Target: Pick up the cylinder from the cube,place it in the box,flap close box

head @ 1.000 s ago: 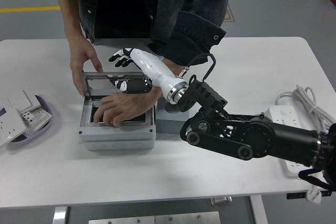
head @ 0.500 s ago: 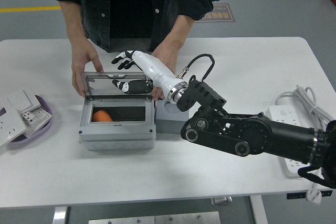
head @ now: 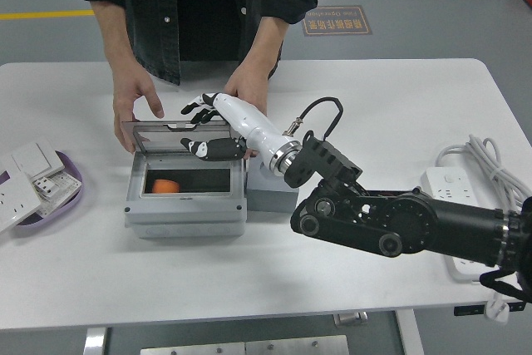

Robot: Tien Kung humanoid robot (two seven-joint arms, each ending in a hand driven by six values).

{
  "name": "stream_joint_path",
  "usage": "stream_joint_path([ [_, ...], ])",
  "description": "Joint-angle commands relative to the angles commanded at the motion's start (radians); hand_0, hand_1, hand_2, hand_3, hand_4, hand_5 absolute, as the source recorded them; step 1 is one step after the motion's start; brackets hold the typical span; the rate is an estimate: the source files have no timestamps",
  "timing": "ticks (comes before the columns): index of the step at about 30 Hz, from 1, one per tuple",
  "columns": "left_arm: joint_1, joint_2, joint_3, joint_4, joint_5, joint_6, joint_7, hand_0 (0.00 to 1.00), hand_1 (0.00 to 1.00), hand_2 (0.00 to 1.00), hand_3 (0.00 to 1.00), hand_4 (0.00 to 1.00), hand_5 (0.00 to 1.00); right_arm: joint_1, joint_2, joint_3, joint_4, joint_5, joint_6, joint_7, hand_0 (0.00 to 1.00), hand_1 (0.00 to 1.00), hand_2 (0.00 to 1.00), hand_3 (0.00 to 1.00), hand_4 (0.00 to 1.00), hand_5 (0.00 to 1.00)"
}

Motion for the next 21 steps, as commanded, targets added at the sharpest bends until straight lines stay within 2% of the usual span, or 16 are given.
stream_joint_path([
  [7, 0.002, -0.004, -0.010, 0.000, 0.007, 0.002, 0.001, 0.599, 0.623, 0.609, 0.627, 0.682, 0.191, -0.034, -0.039, -0.004, 0.129, -0.018, -0.006, -0.027, 0.779, 0.662, 0.634, 0.690, 0.728, 0.280],
  [14, 0.004, -0.007, -0.024, 0.000, 0.015, 0.002, 0.000, 0.599, 0.622, 0.609, 0.628, 0.684, 0.193, -0.086, -0.064, 0.007, 0.138, 0.042, -0.014, -0.003, 0.778, 0.662, 0.634, 0.689, 0.719, 0.284],
  [18, 0.009, -0.008, -0.021, 0.002, 0.009, 0.003, -0.001, 0.600, 0.623, 0.609, 0.628, 0.684, 0.196, -0.127, -0.091, 0.062, 0.151, 0.066, -0.027, 0.020, 0.776, 0.662, 0.636, 0.690, 0.710, 0.296],
  [21, 0.013, -0.008, -0.022, 0.004, 0.006, 0.003, -0.002, 0.599, 0.624, 0.609, 0.629, 0.684, 0.200, -0.175, -0.127, 0.131, 0.194, 0.059, -0.035, 0.035, 0.775, 0.662, 0.638, 0.687, 0.688, 0.293],
])
